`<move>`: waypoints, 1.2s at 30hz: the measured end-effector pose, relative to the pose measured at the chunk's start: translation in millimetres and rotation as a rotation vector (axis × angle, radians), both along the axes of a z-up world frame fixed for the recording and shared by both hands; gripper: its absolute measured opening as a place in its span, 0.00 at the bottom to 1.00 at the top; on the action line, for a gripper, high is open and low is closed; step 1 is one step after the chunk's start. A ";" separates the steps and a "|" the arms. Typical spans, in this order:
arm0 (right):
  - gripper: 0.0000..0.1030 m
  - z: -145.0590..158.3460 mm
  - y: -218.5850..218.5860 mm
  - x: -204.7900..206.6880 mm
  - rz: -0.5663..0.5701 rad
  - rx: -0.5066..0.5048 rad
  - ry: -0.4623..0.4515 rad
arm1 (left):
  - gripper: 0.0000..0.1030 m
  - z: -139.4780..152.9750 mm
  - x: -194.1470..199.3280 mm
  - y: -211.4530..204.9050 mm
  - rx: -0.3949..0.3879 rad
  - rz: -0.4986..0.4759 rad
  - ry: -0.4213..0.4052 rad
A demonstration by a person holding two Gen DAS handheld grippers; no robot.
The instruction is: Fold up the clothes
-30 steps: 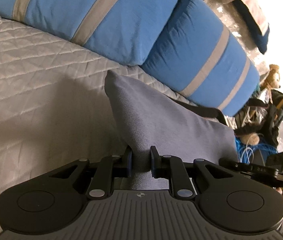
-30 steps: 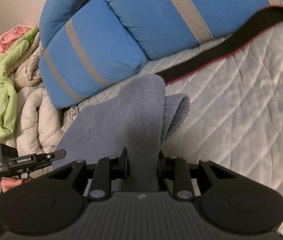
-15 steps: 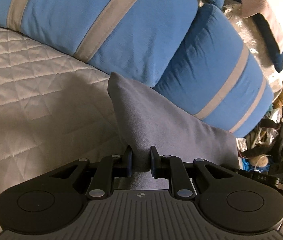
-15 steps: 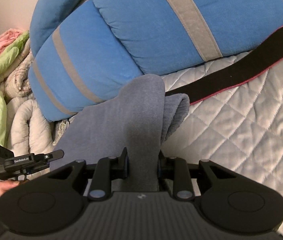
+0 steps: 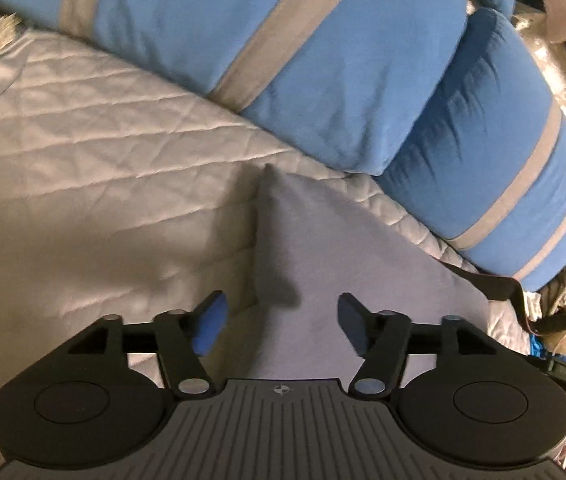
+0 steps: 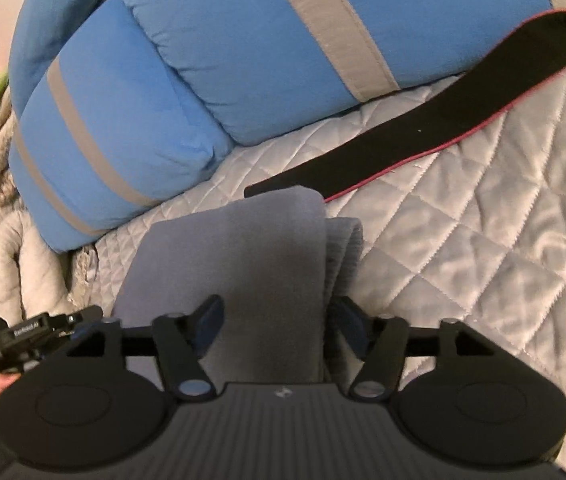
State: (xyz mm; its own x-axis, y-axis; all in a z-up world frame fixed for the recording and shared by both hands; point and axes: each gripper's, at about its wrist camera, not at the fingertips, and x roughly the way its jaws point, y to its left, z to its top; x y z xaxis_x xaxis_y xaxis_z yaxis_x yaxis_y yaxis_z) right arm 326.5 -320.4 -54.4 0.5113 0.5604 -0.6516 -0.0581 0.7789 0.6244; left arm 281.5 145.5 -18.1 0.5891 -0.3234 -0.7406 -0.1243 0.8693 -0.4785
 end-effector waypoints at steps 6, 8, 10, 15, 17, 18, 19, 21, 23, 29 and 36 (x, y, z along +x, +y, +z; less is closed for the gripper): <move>0.79 -11.1 -4.0 -17.8 0.006 0.015 0.045 | 0.61 -17.2 -17.3 9.9 -0.043 0.045 0.063; 0.79 -15.4 -4.8 -25.6 0.010 0.013 0.060 | 0.60 -20.4 -22.9 11.8 -0.071 0.048 0.068; 0.79 -20.2 -5.7 -30.8 0.015 0.024 0.079 | 0.60 -22.4 -29.7 13.5 -0.101 0.046 0.074; 0.77 -32.3 -5.7 -38.3 0.012 0.087 0.133 | 0.58 -27.3 -43.2 13.9 -0.164 0.054 0.091; 0.76 -35.3 -3.1 -38.7 0.013 0.116 0.160 | 0.47 -30.0 -47.0 13.2 -0.195 0.050 0.110; 0.68 -36.4 -1.7 -39.3 0.014 0.125 0.172 | 0.40 -32.0 -48.3 12.5 -0.207 0.048 0.121; 0.61 -37.5 -0.4 -39.8 0.011 0.131 0.182 | 0.34 -33.7 -49.0 11.9 -0.207 0.050 0.129; 0.43 -41.7 -0.2 -40.7 -0.004 0.158 0.211 | 0.20 -36.3 -49.8 11.0 -0.200 0.056 0.141; 0.30 -48.1 -3.6 -41.5 -0.025 0.217 0.253 | 0.15 -35.7 -49.6 13.9 -0.239 0.064 0.154; 0.25 -42.5 -10.7 -42.8 -0.044 0.302 0.276 | 0.13 -18.2 -52.5 20.2 -0.295 0.053 0.134; 0.48 -42.8 -15.2 -42.9 -0.057 0.261 0.304 | 0.25 -27.9 -52.9 22.9 -0.232 0.068 0.180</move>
